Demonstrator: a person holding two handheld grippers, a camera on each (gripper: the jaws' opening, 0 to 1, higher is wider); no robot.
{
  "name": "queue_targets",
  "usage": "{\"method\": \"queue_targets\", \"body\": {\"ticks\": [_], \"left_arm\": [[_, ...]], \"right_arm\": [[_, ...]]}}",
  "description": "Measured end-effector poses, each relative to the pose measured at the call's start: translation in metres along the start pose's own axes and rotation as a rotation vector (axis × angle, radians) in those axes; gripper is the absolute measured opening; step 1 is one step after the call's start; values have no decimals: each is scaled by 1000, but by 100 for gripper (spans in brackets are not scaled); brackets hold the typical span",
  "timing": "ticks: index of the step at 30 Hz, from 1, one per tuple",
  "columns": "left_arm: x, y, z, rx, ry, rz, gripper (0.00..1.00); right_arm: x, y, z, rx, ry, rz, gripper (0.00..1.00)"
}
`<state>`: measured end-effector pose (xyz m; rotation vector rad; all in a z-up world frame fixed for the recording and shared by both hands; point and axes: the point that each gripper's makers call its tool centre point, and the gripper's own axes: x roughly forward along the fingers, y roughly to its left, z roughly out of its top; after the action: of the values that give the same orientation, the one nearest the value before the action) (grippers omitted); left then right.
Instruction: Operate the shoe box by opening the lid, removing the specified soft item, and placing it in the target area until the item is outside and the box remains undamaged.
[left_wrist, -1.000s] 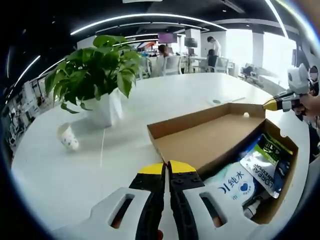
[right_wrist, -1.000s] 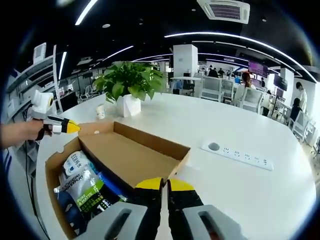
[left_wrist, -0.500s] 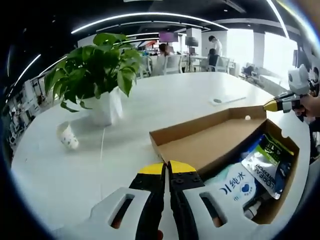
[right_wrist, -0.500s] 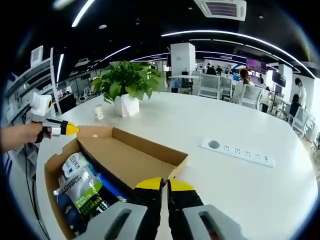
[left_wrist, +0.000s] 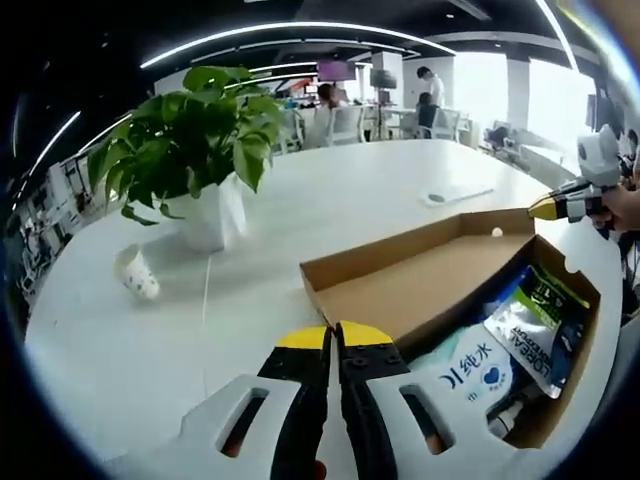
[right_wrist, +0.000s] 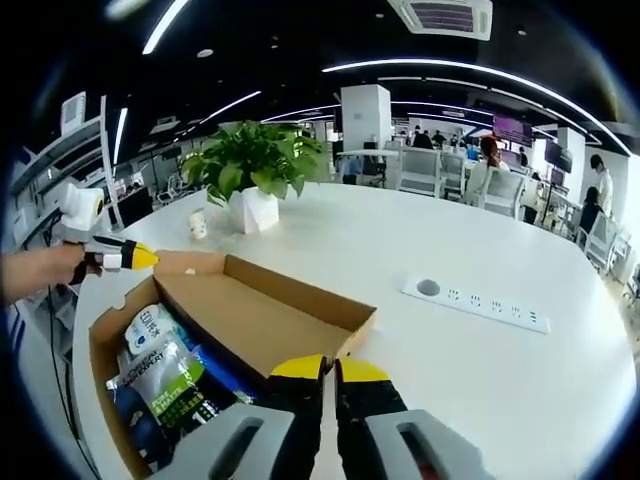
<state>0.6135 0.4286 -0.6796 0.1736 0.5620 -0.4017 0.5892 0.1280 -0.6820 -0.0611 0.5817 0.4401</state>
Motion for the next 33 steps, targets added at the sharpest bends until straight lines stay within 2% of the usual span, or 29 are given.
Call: {"method": "queue_targets", "body": {"ticks": [17,33], "left_arm": [[-6,-5,1,29,19,12,4],[-29,-26,8,33,2,-13,17]], "right_arm": [[-3,2,0,-37,14,18,0],[-15,13,5,-115,-5,62,21]]}}
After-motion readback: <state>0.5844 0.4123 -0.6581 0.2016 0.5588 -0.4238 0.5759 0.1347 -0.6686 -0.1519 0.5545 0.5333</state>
